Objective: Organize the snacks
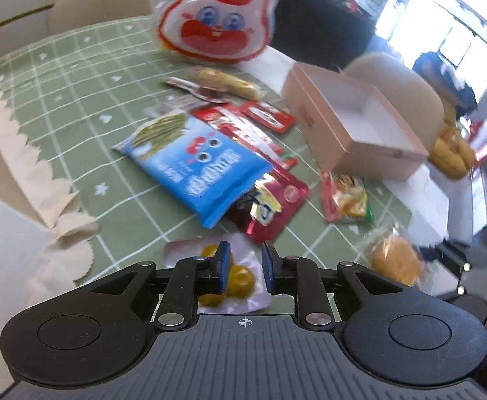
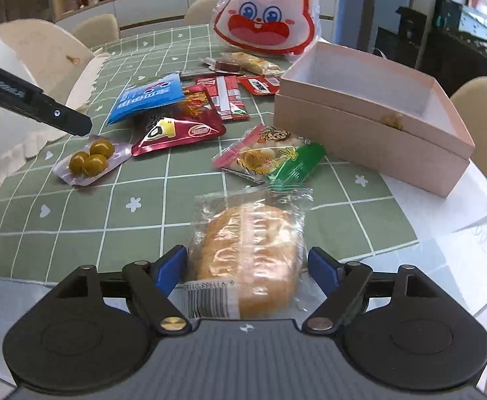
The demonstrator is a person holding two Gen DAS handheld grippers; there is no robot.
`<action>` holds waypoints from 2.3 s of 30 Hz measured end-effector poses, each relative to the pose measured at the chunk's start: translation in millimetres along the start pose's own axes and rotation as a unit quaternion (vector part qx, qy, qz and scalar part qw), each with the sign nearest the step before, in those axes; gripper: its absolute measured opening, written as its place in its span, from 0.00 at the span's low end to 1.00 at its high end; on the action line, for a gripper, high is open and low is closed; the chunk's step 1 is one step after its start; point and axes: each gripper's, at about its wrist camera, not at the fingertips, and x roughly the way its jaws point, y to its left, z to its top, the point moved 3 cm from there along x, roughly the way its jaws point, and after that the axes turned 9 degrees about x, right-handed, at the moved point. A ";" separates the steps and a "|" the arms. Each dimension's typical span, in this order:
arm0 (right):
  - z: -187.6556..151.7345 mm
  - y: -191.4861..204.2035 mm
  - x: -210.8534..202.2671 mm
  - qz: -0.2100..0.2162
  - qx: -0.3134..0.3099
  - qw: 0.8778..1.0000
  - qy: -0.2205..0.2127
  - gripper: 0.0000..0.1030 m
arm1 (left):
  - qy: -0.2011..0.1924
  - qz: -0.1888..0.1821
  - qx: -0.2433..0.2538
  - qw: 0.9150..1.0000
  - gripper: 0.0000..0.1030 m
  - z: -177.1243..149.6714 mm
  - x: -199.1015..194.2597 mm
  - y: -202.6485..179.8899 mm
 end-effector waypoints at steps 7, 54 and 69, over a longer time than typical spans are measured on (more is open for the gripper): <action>-2.3 0.5 0.5 -0.003 0.002 1.000 -0.008 0.80 | 0.022 0.058 0.075 0.995 0.30 -18.5 22.6 -30.7; 20.3 -22.2 -62.1 0.031 0.033 0.997 -0.063 0.54 | 0.005 0.058 0.082 0.995 0.37 -39.7 10.6 -58.2; -8.8 -29.1 -93.3 0.034 0.009 0.997 -0.063 0.54 | -0.001 0.041 0.072 0.997 0.10 -34.7 -10.5 -91.8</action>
